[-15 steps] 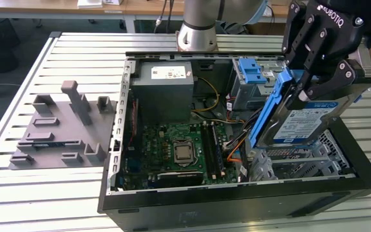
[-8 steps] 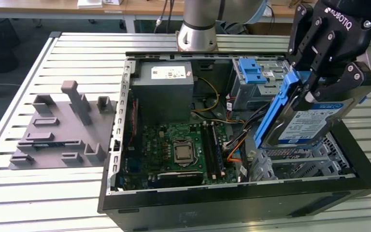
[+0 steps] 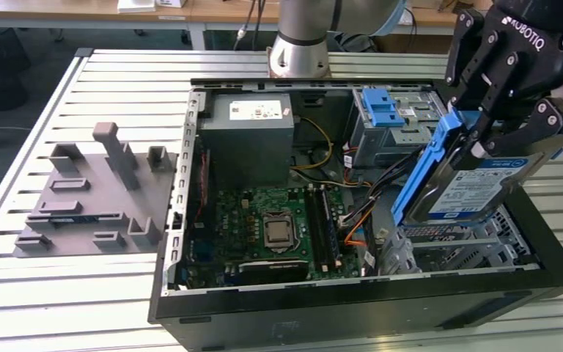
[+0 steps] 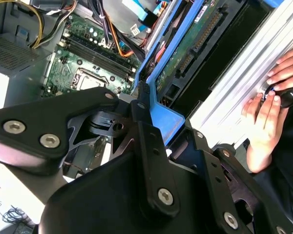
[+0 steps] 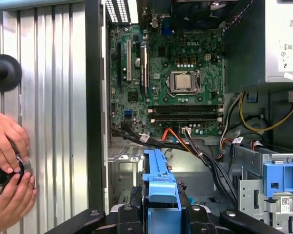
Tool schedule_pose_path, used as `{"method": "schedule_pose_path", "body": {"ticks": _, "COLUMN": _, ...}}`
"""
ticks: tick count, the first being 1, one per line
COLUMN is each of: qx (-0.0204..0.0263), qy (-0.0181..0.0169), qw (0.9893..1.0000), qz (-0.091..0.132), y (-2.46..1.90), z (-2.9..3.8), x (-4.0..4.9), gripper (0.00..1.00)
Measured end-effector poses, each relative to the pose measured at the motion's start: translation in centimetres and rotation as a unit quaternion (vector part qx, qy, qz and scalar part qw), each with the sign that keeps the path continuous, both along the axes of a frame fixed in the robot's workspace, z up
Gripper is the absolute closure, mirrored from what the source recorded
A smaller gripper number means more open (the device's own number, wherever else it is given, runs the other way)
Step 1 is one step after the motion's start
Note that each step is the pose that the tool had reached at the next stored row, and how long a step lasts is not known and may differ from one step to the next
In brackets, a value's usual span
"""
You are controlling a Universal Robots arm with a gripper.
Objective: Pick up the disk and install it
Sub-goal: 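Insert the disk into the insertion slot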
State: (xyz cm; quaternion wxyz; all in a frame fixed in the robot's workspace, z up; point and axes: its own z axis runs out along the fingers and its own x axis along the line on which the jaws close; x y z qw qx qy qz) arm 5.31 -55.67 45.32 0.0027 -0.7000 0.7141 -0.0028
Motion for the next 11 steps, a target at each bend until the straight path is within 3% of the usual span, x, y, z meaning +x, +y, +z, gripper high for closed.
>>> {"method": "schedule_pose_path", "body": {"ticks": 11, "qx": 0.0001, "qy": 0.0, "qw": 1.0, "qz": 0.007, "y": -0.15, "z": -0.43, "x": 0.82, "gripper": 0.64}}
